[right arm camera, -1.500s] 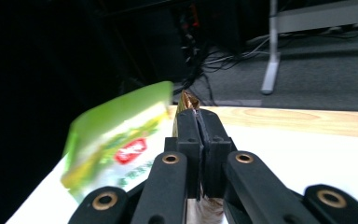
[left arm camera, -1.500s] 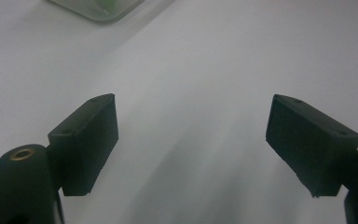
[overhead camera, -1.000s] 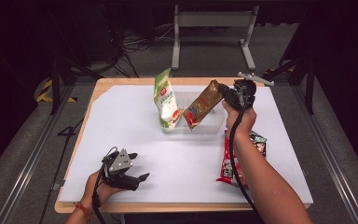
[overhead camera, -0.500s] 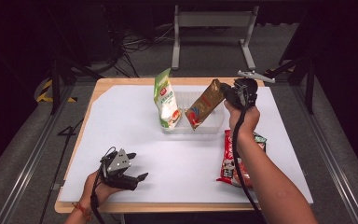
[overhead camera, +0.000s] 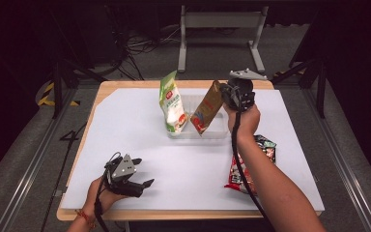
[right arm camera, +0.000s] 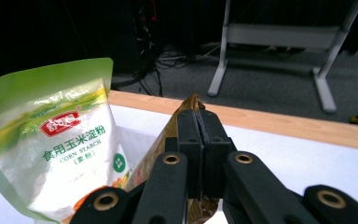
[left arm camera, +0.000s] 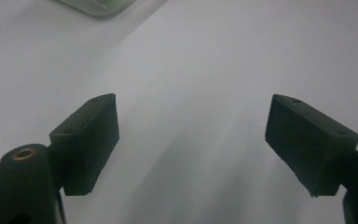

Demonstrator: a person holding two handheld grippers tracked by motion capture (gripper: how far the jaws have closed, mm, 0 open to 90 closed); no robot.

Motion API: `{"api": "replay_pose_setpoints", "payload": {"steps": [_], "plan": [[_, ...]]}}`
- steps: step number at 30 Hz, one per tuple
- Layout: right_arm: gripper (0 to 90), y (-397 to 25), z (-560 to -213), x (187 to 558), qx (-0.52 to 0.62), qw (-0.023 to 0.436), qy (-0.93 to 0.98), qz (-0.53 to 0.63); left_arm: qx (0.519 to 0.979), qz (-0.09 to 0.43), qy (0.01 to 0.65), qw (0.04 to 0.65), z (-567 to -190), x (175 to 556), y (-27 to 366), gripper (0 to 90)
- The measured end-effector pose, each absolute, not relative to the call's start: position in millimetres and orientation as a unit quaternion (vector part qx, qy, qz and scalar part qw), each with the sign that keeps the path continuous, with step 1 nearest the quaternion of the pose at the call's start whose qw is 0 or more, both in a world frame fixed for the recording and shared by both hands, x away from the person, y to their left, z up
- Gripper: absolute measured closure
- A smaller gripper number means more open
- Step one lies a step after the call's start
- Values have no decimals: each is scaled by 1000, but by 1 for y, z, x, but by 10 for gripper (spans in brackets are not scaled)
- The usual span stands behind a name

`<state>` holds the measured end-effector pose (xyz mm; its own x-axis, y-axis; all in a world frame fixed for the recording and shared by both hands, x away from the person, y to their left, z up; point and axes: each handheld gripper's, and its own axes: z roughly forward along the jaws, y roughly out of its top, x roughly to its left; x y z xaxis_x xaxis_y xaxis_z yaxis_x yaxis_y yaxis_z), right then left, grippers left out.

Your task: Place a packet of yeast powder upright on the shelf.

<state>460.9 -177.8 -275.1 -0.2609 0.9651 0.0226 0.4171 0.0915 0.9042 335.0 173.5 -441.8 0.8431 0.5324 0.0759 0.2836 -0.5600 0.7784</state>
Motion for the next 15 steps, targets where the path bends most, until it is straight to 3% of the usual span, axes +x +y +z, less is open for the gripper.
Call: {"api": "replay_pose_setpoints", "payload": {"steps": [12,15], "plan": [[888,-150,-273,459,489,369,675,411,867,153,236,411,-441,335,175,183],[888,-145,-273,458,479,351,683,425,867,153,237,410,-441,335,175,183]]}}
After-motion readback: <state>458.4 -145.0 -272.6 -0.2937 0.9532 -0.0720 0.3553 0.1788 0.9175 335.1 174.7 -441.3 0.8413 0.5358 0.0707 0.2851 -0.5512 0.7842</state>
